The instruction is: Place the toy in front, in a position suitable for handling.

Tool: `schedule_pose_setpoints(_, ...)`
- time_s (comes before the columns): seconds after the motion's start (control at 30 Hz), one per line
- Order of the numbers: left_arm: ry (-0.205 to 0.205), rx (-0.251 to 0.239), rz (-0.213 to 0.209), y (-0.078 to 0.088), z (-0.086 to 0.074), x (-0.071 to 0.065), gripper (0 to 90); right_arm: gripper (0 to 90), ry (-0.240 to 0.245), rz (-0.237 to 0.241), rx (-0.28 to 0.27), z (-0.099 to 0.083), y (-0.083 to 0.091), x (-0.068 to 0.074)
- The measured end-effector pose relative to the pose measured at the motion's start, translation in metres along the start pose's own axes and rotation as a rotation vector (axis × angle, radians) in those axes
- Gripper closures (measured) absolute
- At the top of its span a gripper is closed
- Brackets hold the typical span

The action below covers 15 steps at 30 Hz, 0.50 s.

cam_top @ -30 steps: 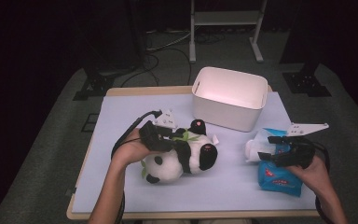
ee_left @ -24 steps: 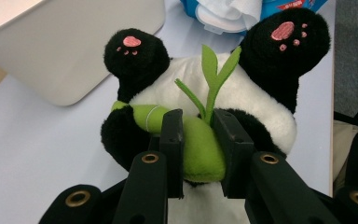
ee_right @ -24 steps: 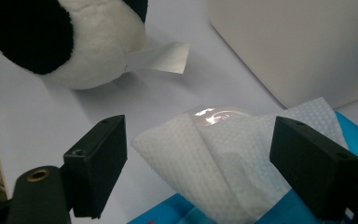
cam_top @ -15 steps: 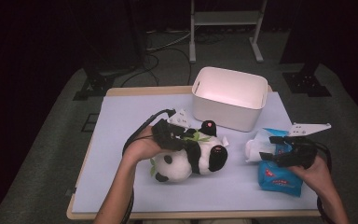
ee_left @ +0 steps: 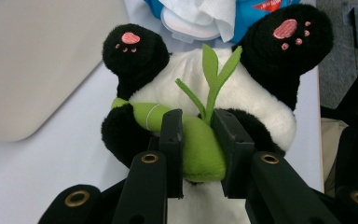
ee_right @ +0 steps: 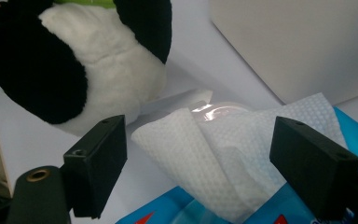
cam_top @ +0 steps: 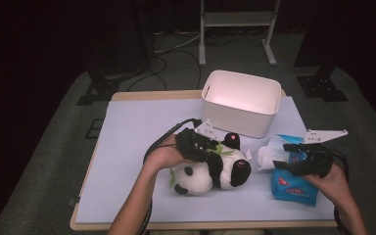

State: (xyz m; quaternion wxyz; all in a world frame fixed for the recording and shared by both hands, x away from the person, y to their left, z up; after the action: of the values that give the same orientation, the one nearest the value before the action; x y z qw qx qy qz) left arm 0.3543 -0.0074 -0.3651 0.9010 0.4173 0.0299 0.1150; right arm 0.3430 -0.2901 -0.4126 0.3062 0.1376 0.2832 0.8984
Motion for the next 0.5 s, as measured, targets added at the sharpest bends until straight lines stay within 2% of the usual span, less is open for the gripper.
schedule_pose_setpoints(0.27, 0.011, -0.011, -0.047, -0.0119, -0.0008, -0.0072, 72.1, 17.7, 0.004, 0.003, 0.011, -0.0016, -0.0006, 0.0004)
schedule_pose_setpoints(0.43, 0.029, -0.022, -0.048, -0.0105, -0.0019, -0.0077, 60.1, 17.7, 0.003, 0.008, 0.019, -0.0021, -0.0015, 0.0010)
schedule_pose_setpoints(0.5, 0.032, -0.025, -0.051, -0.0101, -0.0028, -0.0079, 58.7, 17.7, 0.005, 0.008, 0.021, -0.0023, -0.0018, 0.0009)
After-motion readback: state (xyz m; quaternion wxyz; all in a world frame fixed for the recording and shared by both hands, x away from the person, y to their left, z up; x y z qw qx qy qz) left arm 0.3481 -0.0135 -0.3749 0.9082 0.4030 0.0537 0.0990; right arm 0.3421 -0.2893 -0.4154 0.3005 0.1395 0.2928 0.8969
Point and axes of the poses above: each handheld gripper's, and its own axes: y roughly backward along the jaws, z roughly out of its top, x roughly to its left, the point moved 6 cm from there along -y, roughly forward along the jaws, and after that the axes turned 3 degrees about y, right-handed, at the moved point
